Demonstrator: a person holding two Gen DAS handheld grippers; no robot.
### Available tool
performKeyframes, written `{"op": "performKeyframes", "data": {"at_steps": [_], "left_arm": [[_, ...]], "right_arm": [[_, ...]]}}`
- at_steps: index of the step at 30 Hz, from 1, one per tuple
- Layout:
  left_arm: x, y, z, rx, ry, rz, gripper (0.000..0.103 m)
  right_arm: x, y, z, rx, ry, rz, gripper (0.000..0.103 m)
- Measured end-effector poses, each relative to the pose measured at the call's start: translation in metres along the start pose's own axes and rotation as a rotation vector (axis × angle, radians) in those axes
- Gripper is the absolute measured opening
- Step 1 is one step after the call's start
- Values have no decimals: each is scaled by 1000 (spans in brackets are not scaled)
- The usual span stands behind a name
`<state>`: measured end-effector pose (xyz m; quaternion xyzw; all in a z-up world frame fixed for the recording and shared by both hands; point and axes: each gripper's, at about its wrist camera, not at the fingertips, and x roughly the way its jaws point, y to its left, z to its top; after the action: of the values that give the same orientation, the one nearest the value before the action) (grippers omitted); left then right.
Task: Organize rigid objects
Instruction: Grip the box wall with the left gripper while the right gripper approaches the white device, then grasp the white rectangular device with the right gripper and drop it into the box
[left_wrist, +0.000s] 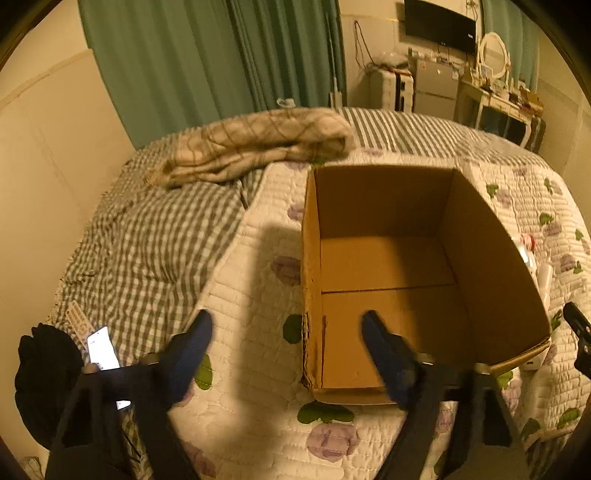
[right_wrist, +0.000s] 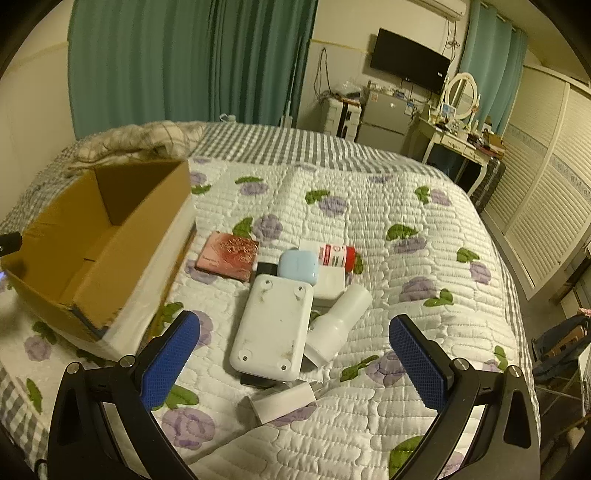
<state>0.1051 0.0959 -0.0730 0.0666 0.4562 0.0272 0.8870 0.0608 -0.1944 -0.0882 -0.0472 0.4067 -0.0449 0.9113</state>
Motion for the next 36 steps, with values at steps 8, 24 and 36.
{"op": "performKeyframes", "data": {"at_steps": [8,24,36], "left_arm": [[16,1,-2,-15,80,-80,16],[12,-5,-1,11,69,-77,8],[12,-6,-1,10,65,-77,8]], "right_arm": [[15,-5,-3,-10,28,-61,103],[45,6,-13,-14,86,-56,103],[106,16,-7,61,191,-4,98]]}}
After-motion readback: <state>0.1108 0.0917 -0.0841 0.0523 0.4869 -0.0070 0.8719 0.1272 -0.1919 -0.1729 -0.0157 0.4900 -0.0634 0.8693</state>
